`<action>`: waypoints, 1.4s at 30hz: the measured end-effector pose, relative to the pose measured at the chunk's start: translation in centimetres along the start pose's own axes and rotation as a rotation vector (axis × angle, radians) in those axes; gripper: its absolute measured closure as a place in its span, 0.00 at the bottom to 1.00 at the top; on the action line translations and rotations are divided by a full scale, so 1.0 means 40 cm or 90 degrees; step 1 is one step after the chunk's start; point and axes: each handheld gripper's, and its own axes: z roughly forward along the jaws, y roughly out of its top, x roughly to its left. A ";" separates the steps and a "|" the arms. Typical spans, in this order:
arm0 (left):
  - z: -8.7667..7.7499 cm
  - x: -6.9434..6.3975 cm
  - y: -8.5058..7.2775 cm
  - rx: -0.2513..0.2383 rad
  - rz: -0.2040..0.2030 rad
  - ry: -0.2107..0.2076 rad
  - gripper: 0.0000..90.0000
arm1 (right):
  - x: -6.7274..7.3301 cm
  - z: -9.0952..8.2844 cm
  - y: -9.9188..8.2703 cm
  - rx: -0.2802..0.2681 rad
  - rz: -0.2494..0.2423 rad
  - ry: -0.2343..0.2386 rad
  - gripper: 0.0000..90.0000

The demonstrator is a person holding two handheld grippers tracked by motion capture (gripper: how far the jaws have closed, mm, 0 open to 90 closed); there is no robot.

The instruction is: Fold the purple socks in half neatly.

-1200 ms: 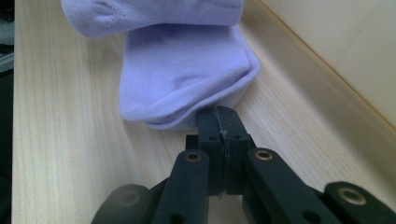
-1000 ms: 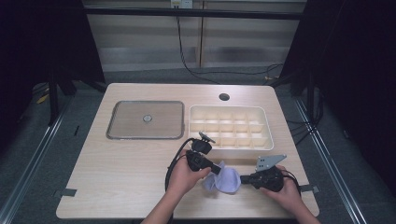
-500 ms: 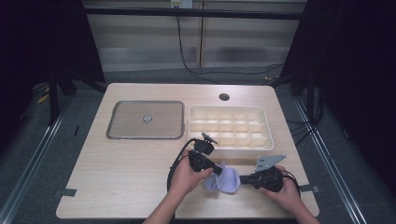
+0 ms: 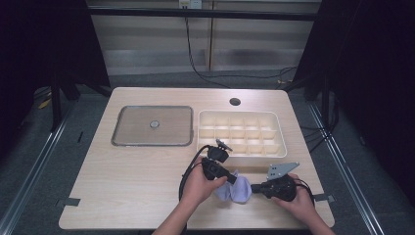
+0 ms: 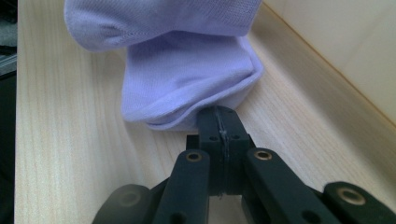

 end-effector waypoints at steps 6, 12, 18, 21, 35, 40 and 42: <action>0.010 -0.007 0.004 -0.003 0.003 0.001 0.92 | 0.000 0.000 0.000 0.000 0.000 0.002 1.00; 0.023 -0.015 0.009 0.005 0.006 -0.003 0.92 | 0.000 0.001 -0.001 0.000 0.001 0.004 1.00; 0.027 -0.018 0.014 0.009 0.007 -0.002 0.92 | -0.001 0.001 -0.001 0.000 0.003 0.005 1.00; 0.030 -0.019 0.016 0.010 0.006 -0.002 0.92 | -0.001 0.001 -0.001 -0.001 0.002 0.005 1.00; 0.051 -0.019 0.018 0.018 0.006 -0.004 0.91 | 0.001 0.002 0.001 -0.002 0.004 0.007 1.00; 0.055 -0.023 0.020 0.018 0.004 -0.004 0.91 | 0.001 0.002 0.001 -0.001 0.004 0.006 1.00; 0.057 -0.025 0.021 0.019 0.009 -0.001 0.91 | 0.001 0.003 0.001 -0.002 0.005 0.008 1.00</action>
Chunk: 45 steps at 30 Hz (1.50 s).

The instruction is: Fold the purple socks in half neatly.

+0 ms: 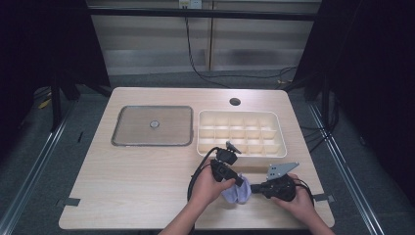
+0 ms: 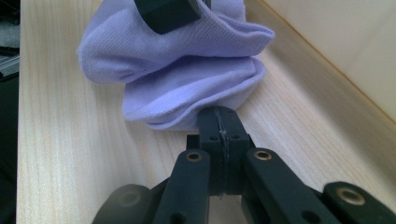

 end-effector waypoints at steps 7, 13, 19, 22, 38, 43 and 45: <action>0.014 -0.007 0.001 0.006 0.007 0.007 0.90 | 0.002 0.000 0.001 0.004 -0.003 0.000 1.00; 0.024 -0.008 -0.002 0.006 0.006 0.005 0.90 | 0.002 0.001 0.002 0.004 -0.007 -0.002 1.00; 0.025 -0.013 -0.004 0.005 0.009 0.003 0.87 | 0.002 0.001 0.002 0.005 -0.007 -0.002 1.00; 0.023 -0.015 -0.004 0.004 0.013 0.000 0.86 | 0.002 0.001 0.002 0.005 -0.007 -0.002 1.00; -0.023 -0.006 -0.010 -0.022 0.013 -0.006 0.84 | 0.003 0.000 0.002 0.004 -0.006 -0.002 1.00; -0.041 0.006 -0.014 -0.033 0.008 0.004 0.87 | 0.003 0.000 0.001 0.004 -0.005 -0.001 1.00; -0.042 0.011 -0.020 -0.027 0.006 0.017 0.89 | 0.003 0.000 0.001 0.005 -0.004 0.000 1.00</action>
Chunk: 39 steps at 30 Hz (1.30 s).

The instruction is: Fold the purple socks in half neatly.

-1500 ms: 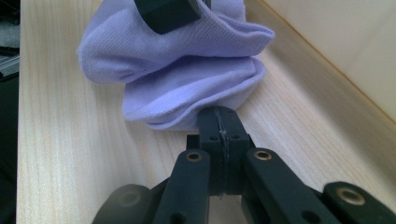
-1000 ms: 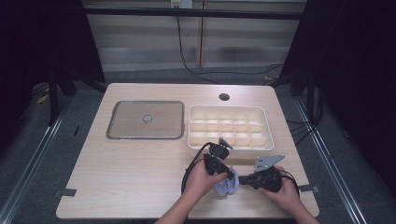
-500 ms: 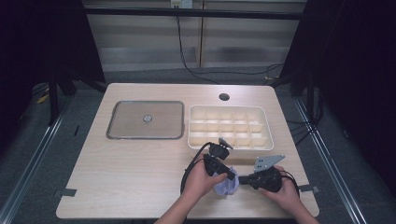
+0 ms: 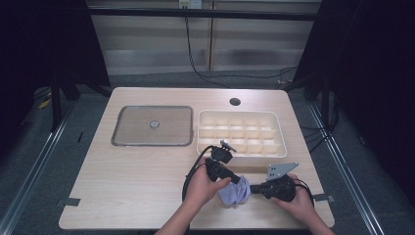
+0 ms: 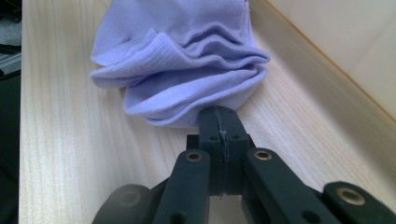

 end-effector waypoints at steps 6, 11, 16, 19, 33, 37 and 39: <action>0.033 0.016 -0.021 0.040 0.002 0.019 0.92 | 0.000 0.000 0.000 0.000 -0.002 -0.002 1.00; 0.065 0.012 -0.025 0.039 0.002 0.020 0.91 | 0.000 0.000 0.000 -0.001 0.000 -0.001 1.00; 0.083 0.000 -0.022 0.038 0.018 0.028 0.90 | 0.001 0.000 0.000 0.000 -0.001 -0.002 1.00; 0.089 -0.003 -0.022 0.039 0.019 0.033 0.89 | 0.001 0.000 0.000 0.000 -0.001 -0.002 1.00; 0.087 -0.004 -0.025 0.040 0.018 0.027 0.86 | 0.000 0.001 0.000 -0.001 0.000 0.000 1.00; 0.067 -0.006 -0.021 0.037 0.027 0.028 0.85 | 0.000 0.001 -0.001 -0.002 0.000 0.001 1.00; 0.056 -0.006 -0.018 0.034 0.030 0.027 0.84 | 0.000 0.001 -0.001 -0.003 0.000 0.001 1.00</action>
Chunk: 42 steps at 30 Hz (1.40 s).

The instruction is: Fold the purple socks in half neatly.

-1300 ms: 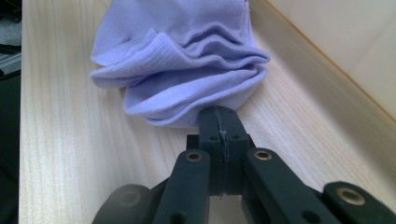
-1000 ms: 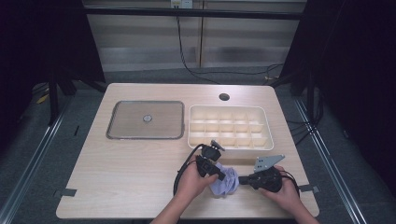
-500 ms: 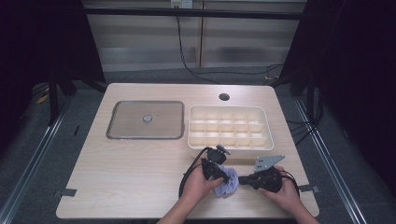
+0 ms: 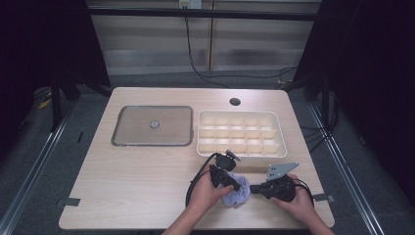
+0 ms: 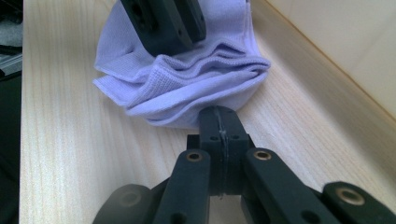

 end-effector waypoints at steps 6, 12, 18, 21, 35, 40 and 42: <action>-0.027 0.015 -0.006 -0.017 -0.015 0.010 0.82 | 0.000 0.000 0.000 0.001 -0.003 0.001 1.00; -0.051 0.036 -0.015 -0.025 -0.026 0.020 0.80 | 0.000 0.000 -0.001 0.001 0.000 0.001 1.00; -0.064 0.050 -0.021 -0.029 -0.035 0.023 0.76 | 0.000 0.000 -0.001 0.001 0.000 0.001 1.00; -0.064 0.059 -0.026 -0.031 -0.046 0.024 0.75 | 0.000 0.000 -0.001 0.001 0.000 0.001 1.00; -0.057 0.084 -0.050 -0.032 -0.073 0.014 0.69 | 0.000 0.000 0.000 0.000 -0.002 -0.001 1.00; -0.051 0.083 -0.052 -0.029 -0.079 0.009 0.68 | 0.001 -0.001 0.000 0.001 -0.001 -0.002 1.00; -0.049 0.083 -0.054 -0.031 -0.077 0.009 0.68 | 0.001 -0.001 0.000 0.001 -0.002 -0.002 1.00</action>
